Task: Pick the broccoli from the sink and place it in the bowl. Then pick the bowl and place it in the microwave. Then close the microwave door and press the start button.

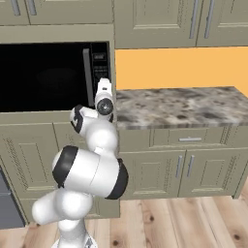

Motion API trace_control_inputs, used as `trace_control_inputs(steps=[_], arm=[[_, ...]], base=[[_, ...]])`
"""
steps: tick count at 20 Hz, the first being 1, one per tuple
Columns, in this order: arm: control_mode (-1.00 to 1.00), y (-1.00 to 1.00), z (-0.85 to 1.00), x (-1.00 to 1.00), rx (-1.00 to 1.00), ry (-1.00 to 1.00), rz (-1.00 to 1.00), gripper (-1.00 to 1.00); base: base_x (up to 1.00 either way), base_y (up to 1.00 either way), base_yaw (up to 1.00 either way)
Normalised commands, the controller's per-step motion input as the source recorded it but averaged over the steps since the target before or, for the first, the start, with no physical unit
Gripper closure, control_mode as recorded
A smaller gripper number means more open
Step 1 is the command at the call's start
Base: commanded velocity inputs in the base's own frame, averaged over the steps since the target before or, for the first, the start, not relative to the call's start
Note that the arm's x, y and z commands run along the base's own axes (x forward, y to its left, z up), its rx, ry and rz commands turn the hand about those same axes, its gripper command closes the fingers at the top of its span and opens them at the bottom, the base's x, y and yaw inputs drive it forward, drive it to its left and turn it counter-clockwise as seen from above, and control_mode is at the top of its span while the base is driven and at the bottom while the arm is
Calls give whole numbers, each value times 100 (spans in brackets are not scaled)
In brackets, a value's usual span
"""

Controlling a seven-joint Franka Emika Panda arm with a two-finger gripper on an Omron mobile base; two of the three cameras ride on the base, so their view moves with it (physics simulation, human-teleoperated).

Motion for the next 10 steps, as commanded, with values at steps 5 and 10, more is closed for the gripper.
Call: trace_control_inputs(steps=[5, 10], arm=[[-100, 1, 0, 42, 1, -1, 0, 100], [-100, 0, 0, 44, 0, 0, 0, 100]], base=[[0, 0, 0], [0, 0, 0]])
